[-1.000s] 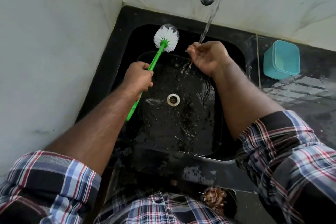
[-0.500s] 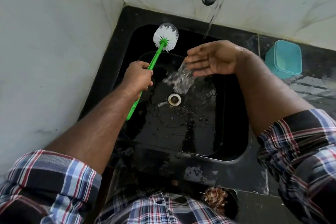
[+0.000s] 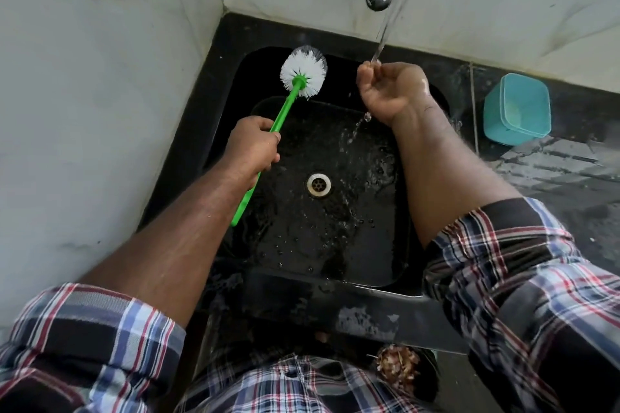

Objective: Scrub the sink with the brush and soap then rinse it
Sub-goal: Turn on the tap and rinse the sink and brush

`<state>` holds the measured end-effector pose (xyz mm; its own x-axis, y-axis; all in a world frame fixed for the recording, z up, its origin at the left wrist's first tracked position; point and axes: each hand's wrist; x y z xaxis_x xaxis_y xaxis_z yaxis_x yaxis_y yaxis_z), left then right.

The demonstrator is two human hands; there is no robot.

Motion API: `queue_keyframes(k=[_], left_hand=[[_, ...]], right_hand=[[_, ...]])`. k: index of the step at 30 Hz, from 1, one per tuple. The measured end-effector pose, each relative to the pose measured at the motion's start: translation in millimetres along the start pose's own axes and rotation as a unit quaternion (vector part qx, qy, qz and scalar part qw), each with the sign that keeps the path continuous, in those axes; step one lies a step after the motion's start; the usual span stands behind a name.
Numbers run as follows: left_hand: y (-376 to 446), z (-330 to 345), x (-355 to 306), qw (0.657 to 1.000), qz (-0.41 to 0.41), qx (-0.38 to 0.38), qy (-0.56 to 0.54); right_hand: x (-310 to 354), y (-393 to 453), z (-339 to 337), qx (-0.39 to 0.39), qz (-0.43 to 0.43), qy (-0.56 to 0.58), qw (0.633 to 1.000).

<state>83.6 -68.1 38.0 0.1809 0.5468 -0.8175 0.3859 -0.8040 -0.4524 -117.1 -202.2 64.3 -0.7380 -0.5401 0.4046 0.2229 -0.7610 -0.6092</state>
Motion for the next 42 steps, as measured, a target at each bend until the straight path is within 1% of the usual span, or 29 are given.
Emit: queue_keyframes(k=[3,7,8,9,10,11,12,13,14,15,16,17,19,22,24,26,28,30,31,33,35,37,39,40,41,42], left_hand=[[-1.3,2.5,0.3,1.0,-0.001,0.006,-0.002],[-2.9,6.4,-1.4,1.0,-0.002,0.021,0.005],[-3.2,7.9,-1.2,1.0,-0.002,0.027,0.008],[-3.6,9.4,-1.2,0.999,-0.003,0.032,0.01],[-3.6,11.5,-1.1,0.999,-0.003,0.038,0.01],[-3.7,13.6,-1.1,0.999,-0.005,0.043,0.011],[-3.6,15.9,-0.9,0.999,-0.006,0.047,0.01],[-3.8,17.8,-1.2,0.999,-0.007,0.05,0.01],[-3.9,20.1,-1.3,0.999,-0.007,0.052,0.008],[-3.9,22.2,-1.5,0.999,-0.008,0.053,0.007],[-3.9,24.1,-1.6,0.999,-0.007,0.053,0.006],[-4.3,25.7,-2.0,0.999,-0.006,0.053,0.005],[-4.8,27.9,-3.5,0.999,-0.003,0.05,0.002],[-5.3,29.2,-5.3,0.999,0.0,0.045,-0.002],[-5.4,29.4,-5.2,0.999,0.003,0.041,-0.004],[-5.2,28.9,-4.2,0.999,0.003,0.037,-0.004],[-5.4,27.7,-3.6,0.999,0.002,0.033,-0.006],[-6.0,25.9,-3.5,1.0,0.005,0.03,-0.004],[-6.3,24.7,-3.6,1.0,0.006,0.029,-0.005],[-6.7,23.4,-3.7,1.0,0.006,0.025,-0.01],[-7.1,22.4,-4.0,1.0,0.007,0.024,-0.01],[-6.8,20.9,-4.6,1.0,0.009,0.023,-0.009],[-5.9,20.1,-5.4,1.0,0.008,0.024,-0.009],[-5.3,19.7,-5.7,1.0,0.007,0.023,-0.01],[-4.6,18.7,-6.1,1.0,0.005,0.023,-0.01],[-3.9,17.9,-6.0,1.0,0.004,0.023,-0.011]], right_hand=[[-1.8,-7.6,3.8,0.061,0.021,-0.034,0.997],[17.3,-22.7,3.9,0.158,0.029,-0.017,0.987],[22.6,-28.8,0.7,0.17,0.038,-0.05,0.983],[26.8,-35.2,-4.5,0.174,0.052,-0.128,0.975],[29.9,-42.7,-10.3,0.168,0.068,-0.254,0.95],[33.6,-51.0,-17.8,0.148,0.091,-0.418,0.892],[38.0,-60.0,-25.2,0.125,0.127,-0.583,0.792],[43.1,-69.4,-31.3,0.113,0.177,-0.708,0.675],[48.6,-78.2,-35.9,0.111,0.221,-0.772,0.585],[54.5,-84.4,-38.9,0.108,0.243,-0.794,0.547],[60.2,-87.1,-40.5,0.098,0.242,-0.788,0.557],[65.3,-86.8,-40.9,0.085,0.22,-0.772,0.59],[71.4,-78.5,-38.9,0.06,0.144,-0.737,0.658],[63.4,-60.8,-28.0,0.026,0.025,-0.681,0.731],[50.1,-47.2,-18.4,0.013,-0.024,-0.614,0.789],[35.2,-33.0,-10.4,-0.005,-0.034,-0.514,0.857],[23.4,-21.2,-5.3,-0.022,-0.018,-0.386,0.922],[15.1,-14.8,-1.7,-0.027,-0.005,-0.26,0.965],[12.2,-12.4,-0.4,-0.028,-0.005,-0.207,0.978],[8.9,-9.5,2.6,-0.032,-0.003,-0.134,0.991],[5.9,-9.3,5.4,-0.023,0.005,-0.089,0.996],[3.9,-10.9,8.7,0.011,0.016,-0.062,0.998],[6.8,-15.3,12.0,0.058,0.033,-0.061,0.996],[9.6,-18.1,13.3,0.077,0.04,-0.079,0.993],[12.3,-23.0,14.6,0.091,0.043,-0.118,0.988],[14.2,-29.8,14.5,0.102,0.04,-0.185,0.977]])
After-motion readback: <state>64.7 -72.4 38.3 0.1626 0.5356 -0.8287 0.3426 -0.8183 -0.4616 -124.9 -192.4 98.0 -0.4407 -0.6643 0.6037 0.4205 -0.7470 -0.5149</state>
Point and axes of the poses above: each hand's wrist, its own y-axis towards the middle knuckle, its own z-axis out of the palm, x = y × z
